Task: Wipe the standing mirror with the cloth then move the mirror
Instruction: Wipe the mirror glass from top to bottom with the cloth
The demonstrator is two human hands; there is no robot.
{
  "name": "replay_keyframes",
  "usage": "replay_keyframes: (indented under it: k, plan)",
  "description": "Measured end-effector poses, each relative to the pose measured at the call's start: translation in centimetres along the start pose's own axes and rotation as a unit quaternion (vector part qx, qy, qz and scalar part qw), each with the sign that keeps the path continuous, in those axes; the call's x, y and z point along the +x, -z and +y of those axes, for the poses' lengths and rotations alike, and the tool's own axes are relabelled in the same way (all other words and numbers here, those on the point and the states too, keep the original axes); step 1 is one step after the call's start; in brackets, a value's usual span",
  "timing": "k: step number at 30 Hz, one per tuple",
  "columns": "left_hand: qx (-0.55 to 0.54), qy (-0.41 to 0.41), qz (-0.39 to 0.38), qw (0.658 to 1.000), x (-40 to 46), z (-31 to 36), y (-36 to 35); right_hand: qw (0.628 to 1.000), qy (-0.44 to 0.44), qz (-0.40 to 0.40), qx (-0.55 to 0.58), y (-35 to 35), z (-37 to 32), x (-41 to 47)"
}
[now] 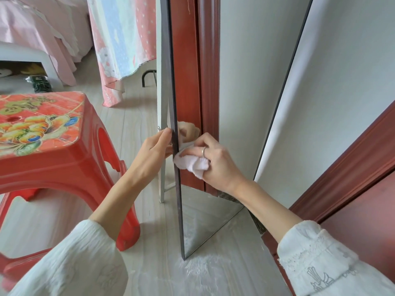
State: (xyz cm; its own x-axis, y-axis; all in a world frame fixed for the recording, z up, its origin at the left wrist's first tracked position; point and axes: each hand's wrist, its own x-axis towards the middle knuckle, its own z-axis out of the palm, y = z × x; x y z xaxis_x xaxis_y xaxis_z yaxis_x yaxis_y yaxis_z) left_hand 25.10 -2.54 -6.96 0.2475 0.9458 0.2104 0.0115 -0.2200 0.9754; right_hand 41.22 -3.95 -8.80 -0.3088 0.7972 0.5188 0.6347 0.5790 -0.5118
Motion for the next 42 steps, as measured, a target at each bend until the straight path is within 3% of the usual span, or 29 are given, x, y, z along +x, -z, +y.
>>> replay_keyframes:
  k: [4, 9, 13, 19, 21, 23, 26, 29, 37, 40, 42]
  plan:
    - [0.024, 0.001, 0.021, 0.999, -0.1, -0.5, 0.1, 0.999, -0.034, -0.034, 0.024, -2.6, 1.9, -2.5]
    - [0.073, -0.012, -0.001, 0.997, 0.2, -1.4, 0.7, 0.990, -0.051, -0.126, -0.032, -5.0, 4.3, -5.3]
    - [0.101, -0.036, 0.014, 0.994, -0.1, -1.3, 0.5, 0.985, -0.073, -0.151, -0.035, -6.9, 5.6, -7.5]
    - [0.201, -0.107, 0.068, 0.971, -0.2, -1.2, -0.4, 0.965, -0.179, -0.180, -0.065, -5.5, 7.3, -8.5]
    - [0.207, -0.111, 0.074, 0.969, -0.1, -1.3, -0.4, 0.967, -0.208, -0.139, -0.054, -3.3, 7.4, -7.3]
    - [0.206, -0.115, 0.081, 0.968, -0.2, -1.4, -0.7, 0.966, -0.255, -0.049, 0.021, -0.5, 7.1, -5.2]
    - [0.206, -0.118, 0.086, 0.967, -0.3, -1.3, -1.1, 0.942, -0.278, 0.113, 0.148, 3.7, 5.4, -1.5]
    - [0.203, -0.115, 0.083, 0.969, -0.3, -1.3, -1.2, 0.919, -0.283, 0.189, 0.197, 6.7, 2.8, 2.2]
    - [0.208, -0.114, 0.092, 0.967, -0.3, -1.2, -1.5, 0.957, -0.217, 0.142, 0.131, 5.2, 1.6, 3.9]
    - [0.210, -0.113, 0.106, 0.965, -0.3, -1.2, -1.4, 0.977, -0.173, 0.056, 0.113, 1.9, 1.8, 1.4]
    - [0.210, -0.115, 0.111, 0.965, -0.3, -1.2, -1.3, 0.976, -0.192, -0.053, 0.092, 0.8, 1.7, -0.3]
